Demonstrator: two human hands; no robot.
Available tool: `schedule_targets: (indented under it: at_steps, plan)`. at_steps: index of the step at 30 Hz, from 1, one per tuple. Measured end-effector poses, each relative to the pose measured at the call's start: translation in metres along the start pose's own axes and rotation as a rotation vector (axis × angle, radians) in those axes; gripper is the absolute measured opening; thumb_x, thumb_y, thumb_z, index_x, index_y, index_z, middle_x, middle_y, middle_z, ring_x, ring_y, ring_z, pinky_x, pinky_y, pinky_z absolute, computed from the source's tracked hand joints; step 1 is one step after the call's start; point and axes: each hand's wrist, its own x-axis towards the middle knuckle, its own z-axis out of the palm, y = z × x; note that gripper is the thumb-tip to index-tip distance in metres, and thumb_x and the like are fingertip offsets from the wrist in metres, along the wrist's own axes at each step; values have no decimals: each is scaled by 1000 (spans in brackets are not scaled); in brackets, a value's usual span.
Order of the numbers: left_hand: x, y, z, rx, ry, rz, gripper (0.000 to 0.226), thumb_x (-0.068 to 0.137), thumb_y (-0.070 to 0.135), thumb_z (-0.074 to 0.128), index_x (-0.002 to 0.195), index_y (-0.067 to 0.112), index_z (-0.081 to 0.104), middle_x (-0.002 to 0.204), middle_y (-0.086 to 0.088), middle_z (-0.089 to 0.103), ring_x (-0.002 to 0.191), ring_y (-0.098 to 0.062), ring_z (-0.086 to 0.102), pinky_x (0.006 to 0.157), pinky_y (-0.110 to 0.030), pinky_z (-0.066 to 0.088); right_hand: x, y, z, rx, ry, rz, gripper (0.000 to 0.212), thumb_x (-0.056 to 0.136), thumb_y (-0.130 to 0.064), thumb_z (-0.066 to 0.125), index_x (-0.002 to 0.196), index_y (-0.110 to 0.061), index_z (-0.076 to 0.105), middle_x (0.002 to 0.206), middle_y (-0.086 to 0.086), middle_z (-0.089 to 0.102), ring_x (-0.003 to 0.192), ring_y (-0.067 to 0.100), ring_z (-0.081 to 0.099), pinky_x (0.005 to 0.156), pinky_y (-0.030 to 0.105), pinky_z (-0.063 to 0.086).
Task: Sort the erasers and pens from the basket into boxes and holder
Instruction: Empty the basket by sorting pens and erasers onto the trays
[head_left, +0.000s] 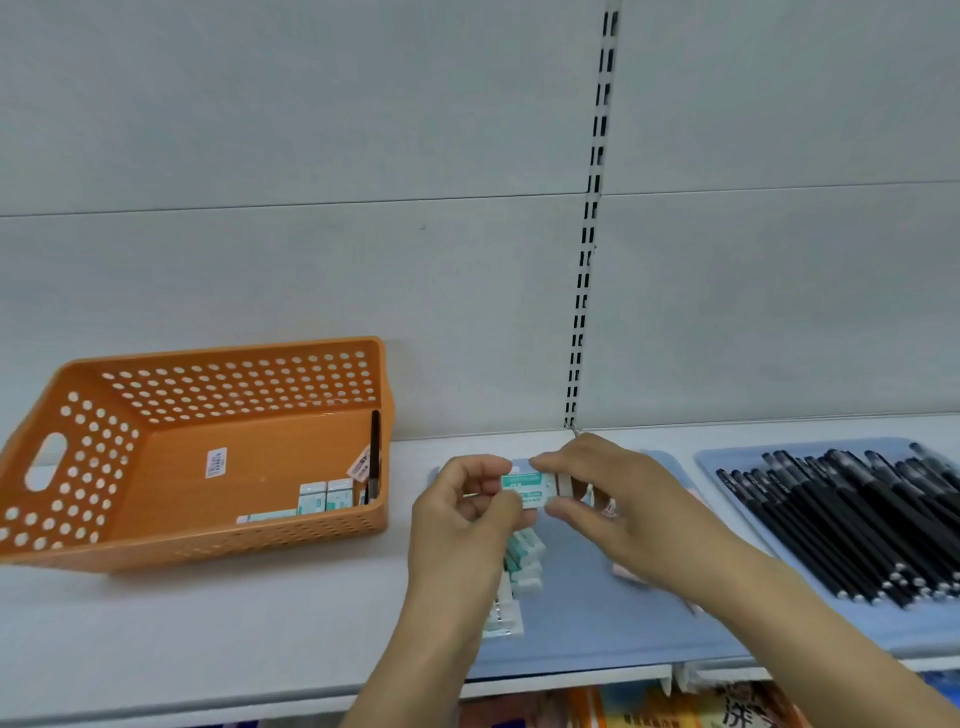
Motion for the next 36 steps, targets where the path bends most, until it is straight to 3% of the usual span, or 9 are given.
schedule_targets:
  at_steps: [4,9,13,16,20,24,28,32,36]
  plan:
    - [1,-2,-13,40,-12,38,26,89,3,62,104,25,62,95,-2,62,80,-9,67,75,-21,54,10,2,3,-166,50,-8,29,92,-35,61,120,-28,61,91,-15,56,77,3,48,70,20,40]
    - [-4,-19,-41,576,-7,290,25,89,22,64,106,39,56,107,22,53,104,3,49,87,-14,39,37,15,9,13,190,293,14,86,-22,68,99,-18,71,71,-15,60,64,4,55,64,25,46]
    - [-6,-25,-58,746,-49,312,27,91,29,61,108,44,48,112,29,46,114,4,41,88,-3,30,57,10,21,0,132,321,4,83,-26,66,82,-24,69,68,-7,66,66,14,62,66,37,54]
    - [-4,-26,-65,770,-62,301,26,92,33,58,115,40,49,117,27,47,115,7,40,87,-1,29,67,2,29,-31,71,285,9,82,-31,65,84,-23,70,70,-12,63,68,8,58,68,33,53]
    - [-3,-25,-71,832,-141,347,35,95,37,53,130,39,47,131,29,43,123,10,35,100,-9,31,82,-7,38,-145,-59,181,19,87,-33,61,85,-16,69,84,-5,58,74,12,56,73,37,51]
    - [-2,-24,-73,1019,-290,320,50,99,47,41,147,40,29,151,30,20,141,9,10,116,-16,12,83,-11,40,-131,-254,126,32,94,-39,54,71,-17,60,85,-1,51,78,17,55,73,40,49]
    - [0,-24,-75,1035,-340,319,55,98,47,43,149,41,23,155,27,19,143,5,10,118,-19,11,65,-19,32,-33,-241,206,30,82,-56,64,104,-34,63,101,-13,53,90,2,54,81,26,47]
    - [2,-20,-77,1088,-352,310,56,99,48,41,150,39,21,156,27,13,142,6,7,114,-15,5,47,-26,32,-151,-283,378,28,85,-44,64,106,-30,52,89,-11,58,75,3,54,67,24,45]
    - [2,-19,-78,1075,-387,285,56,99,48,42,150,37,23,156,24,15,141,4,11,116,-18,11,40,-35,40,-205,-186,451,24,91,-37,57,111,-27,48,87,-8,56,76,9,57,68,29,48]
